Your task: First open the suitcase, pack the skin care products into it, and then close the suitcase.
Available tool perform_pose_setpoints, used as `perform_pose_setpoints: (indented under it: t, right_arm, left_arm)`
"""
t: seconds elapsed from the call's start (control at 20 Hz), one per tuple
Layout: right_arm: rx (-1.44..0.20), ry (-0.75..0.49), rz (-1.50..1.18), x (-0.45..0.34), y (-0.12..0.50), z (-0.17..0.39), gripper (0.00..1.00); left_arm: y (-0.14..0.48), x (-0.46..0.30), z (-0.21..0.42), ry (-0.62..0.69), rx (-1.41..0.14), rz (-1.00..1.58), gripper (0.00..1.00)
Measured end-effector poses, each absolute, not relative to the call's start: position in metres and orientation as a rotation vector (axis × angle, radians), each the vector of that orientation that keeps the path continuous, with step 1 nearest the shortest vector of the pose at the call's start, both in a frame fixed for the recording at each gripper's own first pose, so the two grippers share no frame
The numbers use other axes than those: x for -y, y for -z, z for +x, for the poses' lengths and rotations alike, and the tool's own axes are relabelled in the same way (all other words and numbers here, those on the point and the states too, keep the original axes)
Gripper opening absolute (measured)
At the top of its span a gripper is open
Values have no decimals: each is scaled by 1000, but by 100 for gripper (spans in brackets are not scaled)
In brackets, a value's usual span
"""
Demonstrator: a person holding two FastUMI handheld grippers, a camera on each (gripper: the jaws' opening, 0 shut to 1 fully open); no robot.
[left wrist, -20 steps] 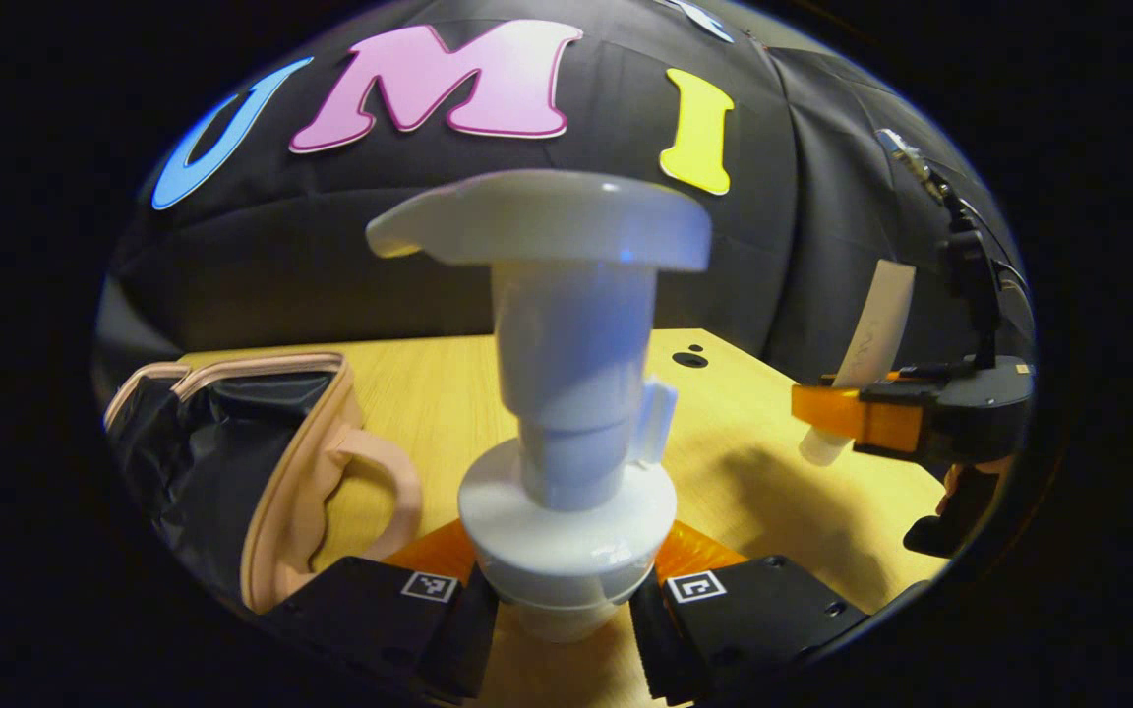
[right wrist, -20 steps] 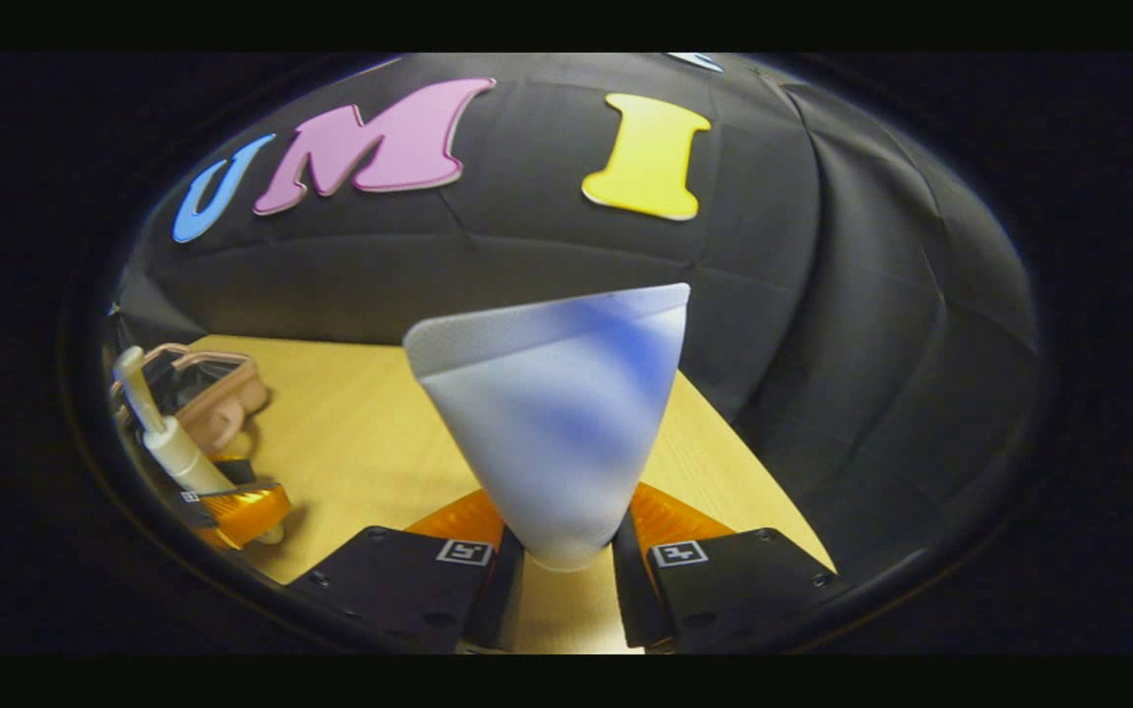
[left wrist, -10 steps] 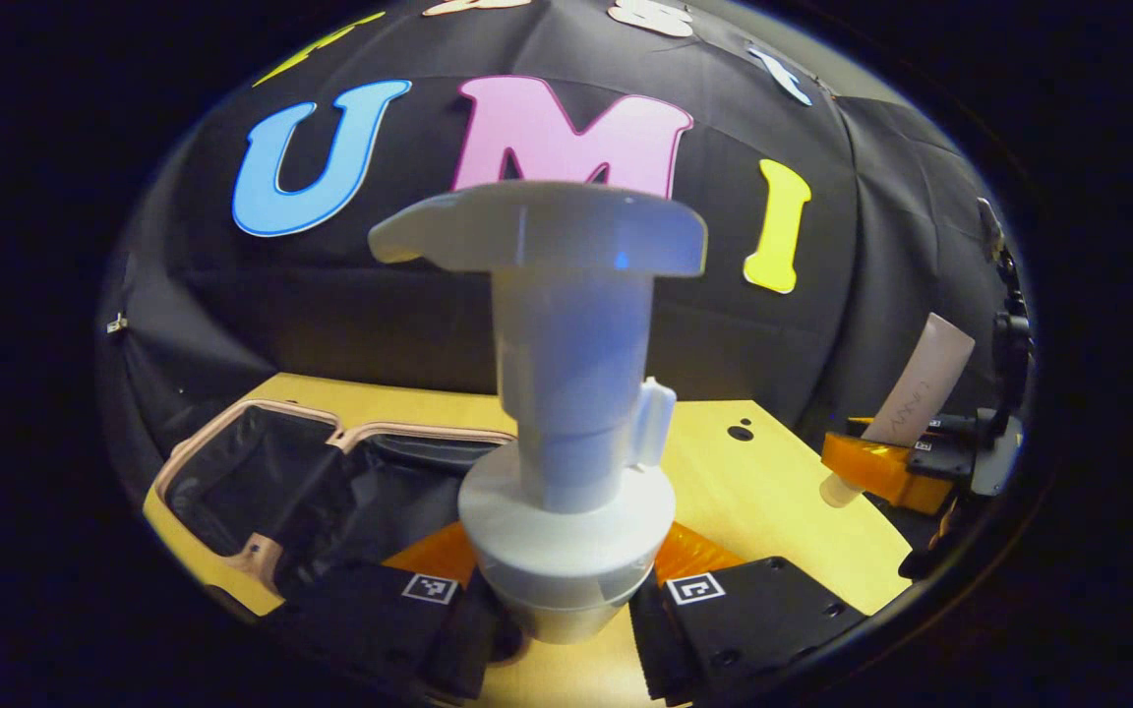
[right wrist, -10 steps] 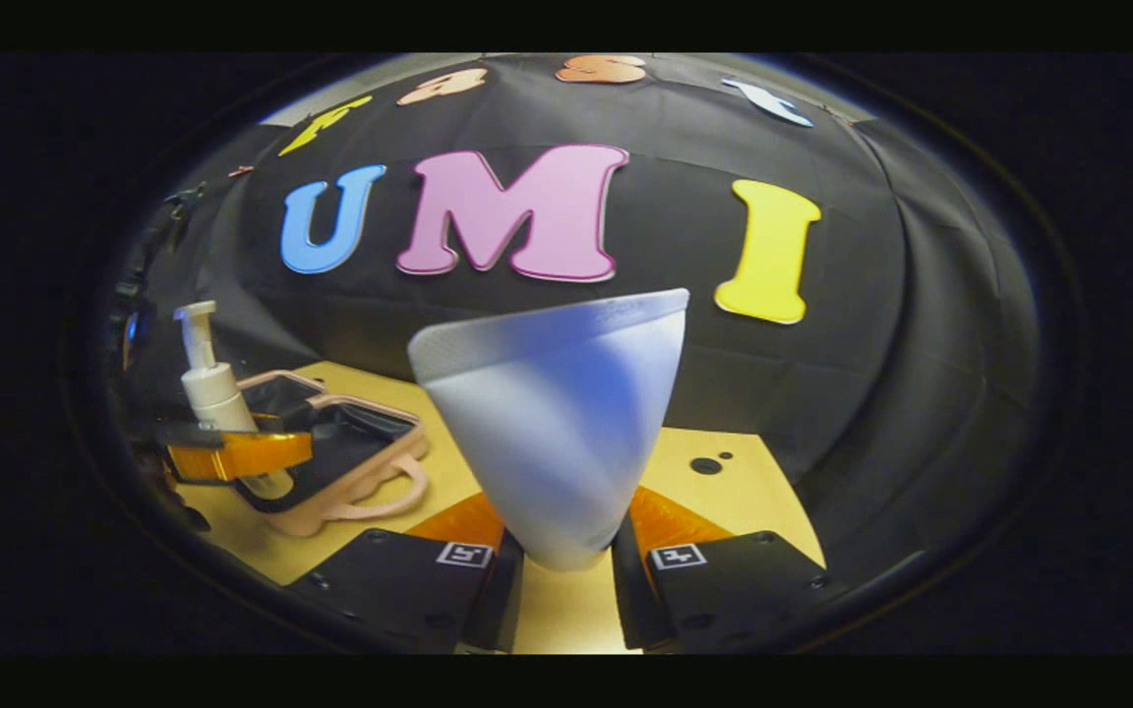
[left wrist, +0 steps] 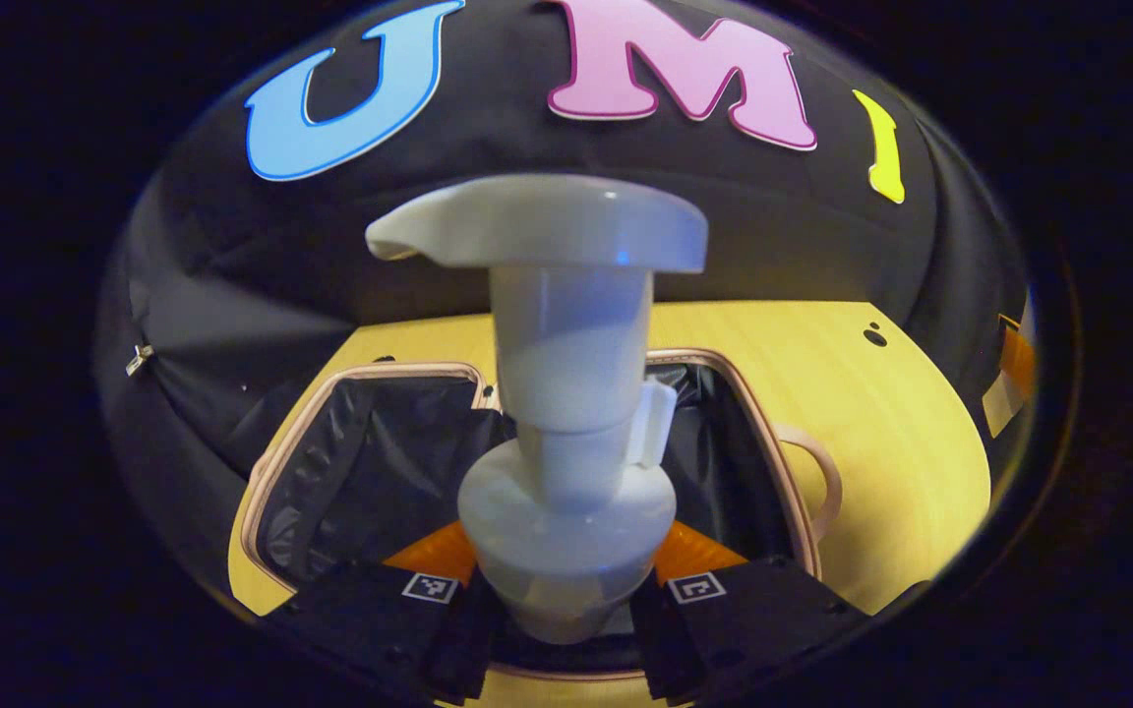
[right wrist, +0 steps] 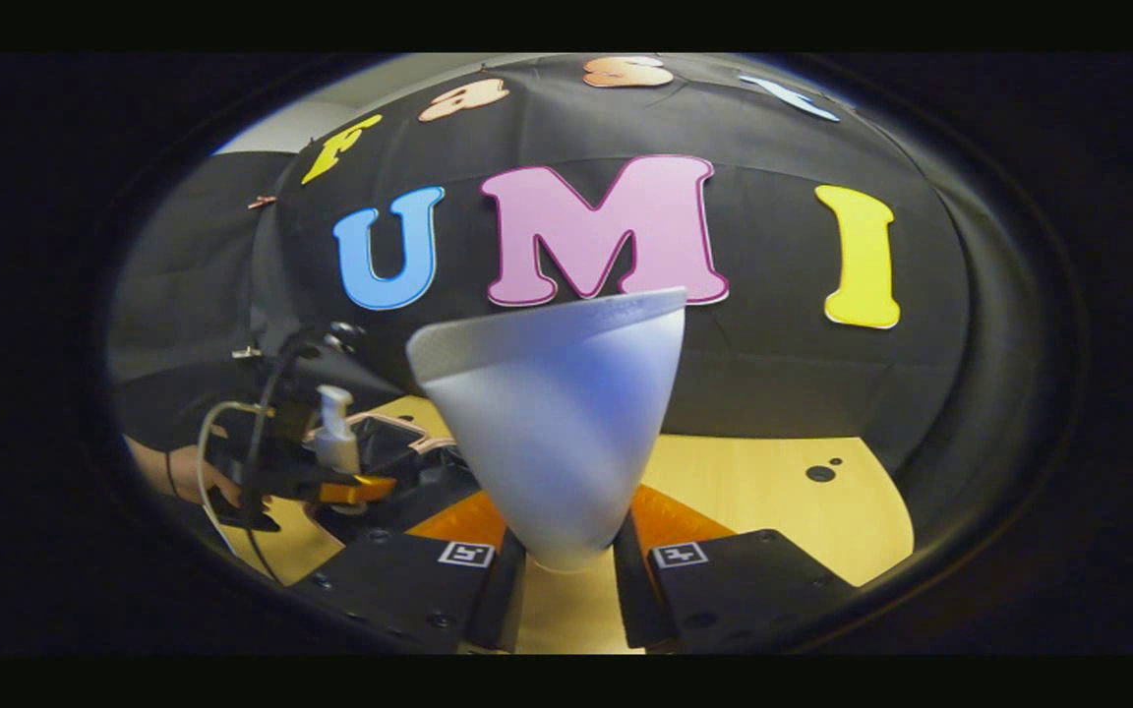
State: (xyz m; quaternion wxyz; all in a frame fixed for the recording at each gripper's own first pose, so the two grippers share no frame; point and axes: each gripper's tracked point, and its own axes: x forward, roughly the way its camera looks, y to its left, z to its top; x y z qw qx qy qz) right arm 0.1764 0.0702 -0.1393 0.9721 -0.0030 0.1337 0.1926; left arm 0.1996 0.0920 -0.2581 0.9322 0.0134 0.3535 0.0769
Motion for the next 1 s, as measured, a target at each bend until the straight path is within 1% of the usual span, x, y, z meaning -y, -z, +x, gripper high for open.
perform_pose_setpoints:
  t: [0.2,0.3,0.45,0.6,0.65,0.7,0.75,0.8,0.85,0.9,0.95,1.0]
  right_arm:
    - [-274,-432,46,-92,139,178,43]
    - [-300,-456,54,-98,146,174,43]
    - [-265,-482,9,-99,141,170,43]
    - [-314,-489,31,-105,153,167,42]
    - [-333,-480,30,-107,156,168,43]
    - [-347,-471,29,-109,158,169,43]
    - [-358,-464,25,-113,160,170,43]
    - [-366,-461,16,-119,161,171,43]
    - [-376,-460,5,-127,163,173,43]
    - [-393,-464,4,-136,167,174,43]
    - [-430,-461,28,-147,174,173,43]
    - [-474,-454,67,-160,179,172,43]
  left_arm:
    - [309,-102,197,-136,-959,54,63]
    - [322,-100,196,-136,-1033,70,63]
    - [338,-101,190,-155,-1132,74,63]
    - [327,-104,205,-179,-1057,73,65]
    - [320,-107,208,-191,-1020,78,64]
    - [312,-110,211,-190,-979,81,67]
    - [299,-115,210,-191,-932,86,77]
    - [282,-119,210,-186,-861,79,80]
    - [262,-124,208,-194,-783,71,86]
    - [239,-133,200,-205,-708,66,88]
    - [215,-145,185,-217,-640,68,98]
    - [189,-156,170,-222,-568,73,98]
